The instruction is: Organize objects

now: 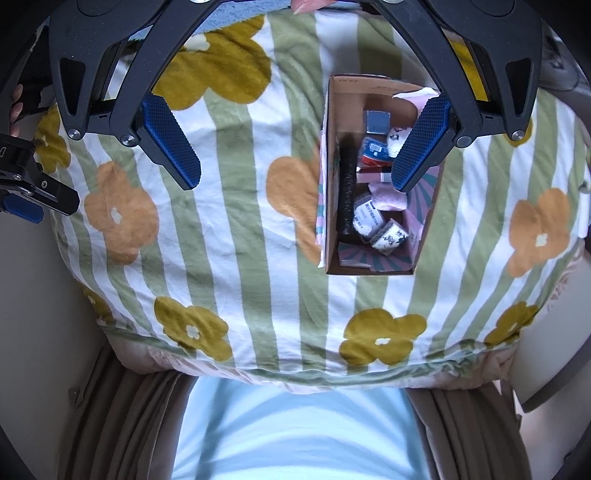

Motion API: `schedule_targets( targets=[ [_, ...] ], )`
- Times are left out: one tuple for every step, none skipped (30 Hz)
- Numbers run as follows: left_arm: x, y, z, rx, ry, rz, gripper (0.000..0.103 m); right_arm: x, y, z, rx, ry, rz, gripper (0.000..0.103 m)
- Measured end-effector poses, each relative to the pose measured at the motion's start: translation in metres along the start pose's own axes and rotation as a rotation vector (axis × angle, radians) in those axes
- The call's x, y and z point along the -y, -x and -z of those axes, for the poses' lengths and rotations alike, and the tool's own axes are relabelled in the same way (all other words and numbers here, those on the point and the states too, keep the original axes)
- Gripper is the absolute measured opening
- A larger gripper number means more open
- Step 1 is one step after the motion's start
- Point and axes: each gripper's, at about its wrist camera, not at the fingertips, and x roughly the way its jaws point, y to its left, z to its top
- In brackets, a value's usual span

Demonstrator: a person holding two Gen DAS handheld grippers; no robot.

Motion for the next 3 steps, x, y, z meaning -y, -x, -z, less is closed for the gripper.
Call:
schedule_targets(
  targets=[
    [0.0007, 0.0008, 0.0003, 0.005, -0.003, -0.003, 0.103, 0.001, 0.0001, -0.0003, 0.0, 0.0, 0.0, 0.102],
    [0.0022, 0.0018, 0.0003, 0.007, -0.01, -0.009, 0.103, 0.0017, 0.0001, -0.0005, 0.001, 0.0, 0.0, 0.102],
    [0.0033, 0.0018, -0.0001, 0.007, -0.017, -0.017, 0.103, 0.0, 0.0011, -0.0004, 0.001, 0.0, 0.0, 0.102]
  ],
)
